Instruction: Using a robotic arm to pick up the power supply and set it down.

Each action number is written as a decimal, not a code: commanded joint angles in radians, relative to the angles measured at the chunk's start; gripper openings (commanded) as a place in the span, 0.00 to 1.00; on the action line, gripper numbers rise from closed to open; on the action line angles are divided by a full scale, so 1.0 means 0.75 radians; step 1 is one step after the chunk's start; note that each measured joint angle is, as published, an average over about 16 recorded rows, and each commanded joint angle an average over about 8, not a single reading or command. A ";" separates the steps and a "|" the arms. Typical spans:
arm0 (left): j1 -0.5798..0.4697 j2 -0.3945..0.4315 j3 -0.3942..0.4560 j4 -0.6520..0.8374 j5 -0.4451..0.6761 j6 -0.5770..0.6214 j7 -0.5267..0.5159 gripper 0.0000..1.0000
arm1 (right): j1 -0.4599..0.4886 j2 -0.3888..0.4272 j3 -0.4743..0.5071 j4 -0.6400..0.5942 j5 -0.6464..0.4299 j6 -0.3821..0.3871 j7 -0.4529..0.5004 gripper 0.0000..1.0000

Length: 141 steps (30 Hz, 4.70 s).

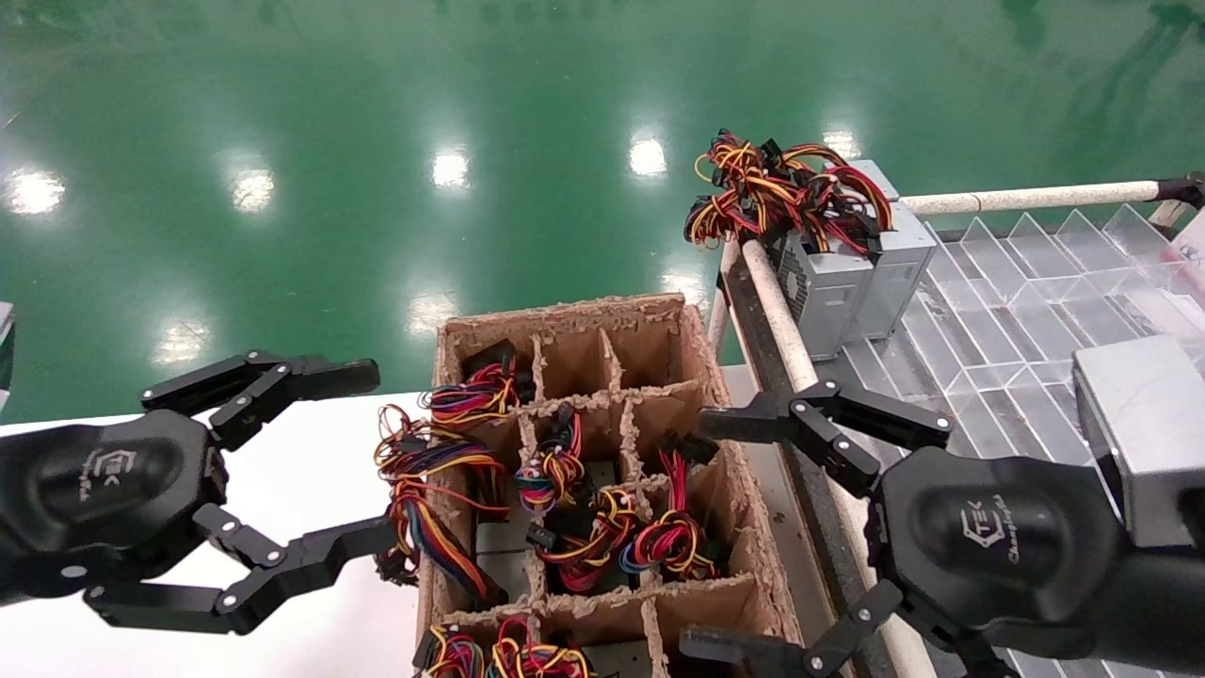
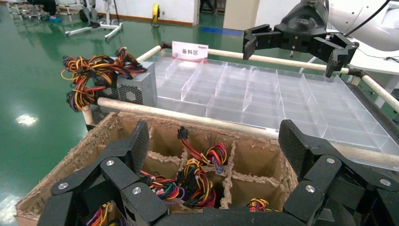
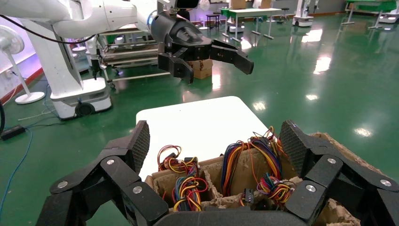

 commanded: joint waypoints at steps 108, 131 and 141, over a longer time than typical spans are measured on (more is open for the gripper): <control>0.000 0.000 0.000 0.000 0.000 0.000 0.000 0.00 | 0.484 -0.139 -0.293 0.085 -0.810 0.047 0.019 0.00; 0.000 0.000 0.000 0.000 0.000 0.000 0.000 0.00 | 1.421 -0.115 -0.610 0.020 -0.804 -0.121 -0.198 0.00; 0.000 0.000 0.000 0.000 0.000 0.000 0.000 0.00 | 1.681 -0.049 -0.751 -0.102 -0.917 -0.109 -0.310 0.00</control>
